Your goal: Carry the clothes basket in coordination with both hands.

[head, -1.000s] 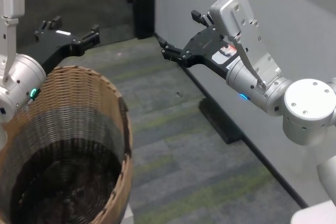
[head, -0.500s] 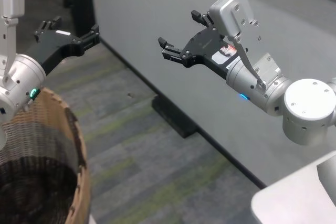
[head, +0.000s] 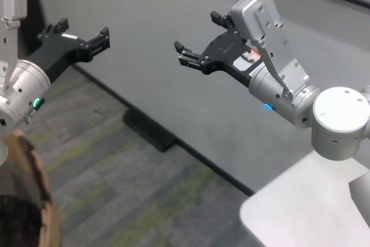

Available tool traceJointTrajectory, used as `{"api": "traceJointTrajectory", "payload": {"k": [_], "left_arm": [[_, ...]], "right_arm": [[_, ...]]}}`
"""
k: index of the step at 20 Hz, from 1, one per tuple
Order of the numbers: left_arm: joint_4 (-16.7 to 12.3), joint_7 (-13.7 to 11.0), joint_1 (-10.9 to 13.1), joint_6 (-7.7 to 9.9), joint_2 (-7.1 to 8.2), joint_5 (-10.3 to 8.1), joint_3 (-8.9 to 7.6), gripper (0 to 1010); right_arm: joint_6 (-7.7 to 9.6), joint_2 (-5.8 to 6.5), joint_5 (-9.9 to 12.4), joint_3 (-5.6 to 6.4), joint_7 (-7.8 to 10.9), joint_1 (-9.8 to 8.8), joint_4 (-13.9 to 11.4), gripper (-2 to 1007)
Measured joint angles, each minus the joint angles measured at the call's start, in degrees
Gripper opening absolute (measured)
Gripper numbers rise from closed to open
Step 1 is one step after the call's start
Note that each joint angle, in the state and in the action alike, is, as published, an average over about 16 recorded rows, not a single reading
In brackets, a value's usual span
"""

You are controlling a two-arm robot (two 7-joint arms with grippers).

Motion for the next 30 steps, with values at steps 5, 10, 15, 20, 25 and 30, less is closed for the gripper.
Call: {"api": "traceJointTrajectory", "payload": {"k": [5,10,15,20,25,30], "left_arm": [[0.0,0.0,0.0,0.0,0.0,0.0,0.0,1000],[0.0,0.0,0.0,0.0,0.0,0.0,0.0,1000],[0.0,0.0,0.0,0.0,0.0,0.0,0.0,1000],[-0.14,-0.88,-0.01,0.38,0.25,-0.46,0.18,1000],[-1.16,-2.24,0.01,2.59,1.15,-1.79,0.63,1000],[-2.99,-4.07,0.22,6.06,2.51,-3.87,1.01,1000]], "right_arm": [[0.0,0.0,0.0,0.0,0.0,0.0,0.0,1005],[0.0,0.0,0.0,0.0,0.0,0.0,0.0,1005],[0.0,0.0,0.0,0.0,0.0,0.0,0.0,1005],[0.0,0.0,0.0,0.0,0.0,0.0,0.0,1005],[0.0,0.0,0.0,0.0,0.0,0.0,0.0,1005],[0.0,0.0,0.0,0.0,0.0,0.0,0.0,1005]]}}
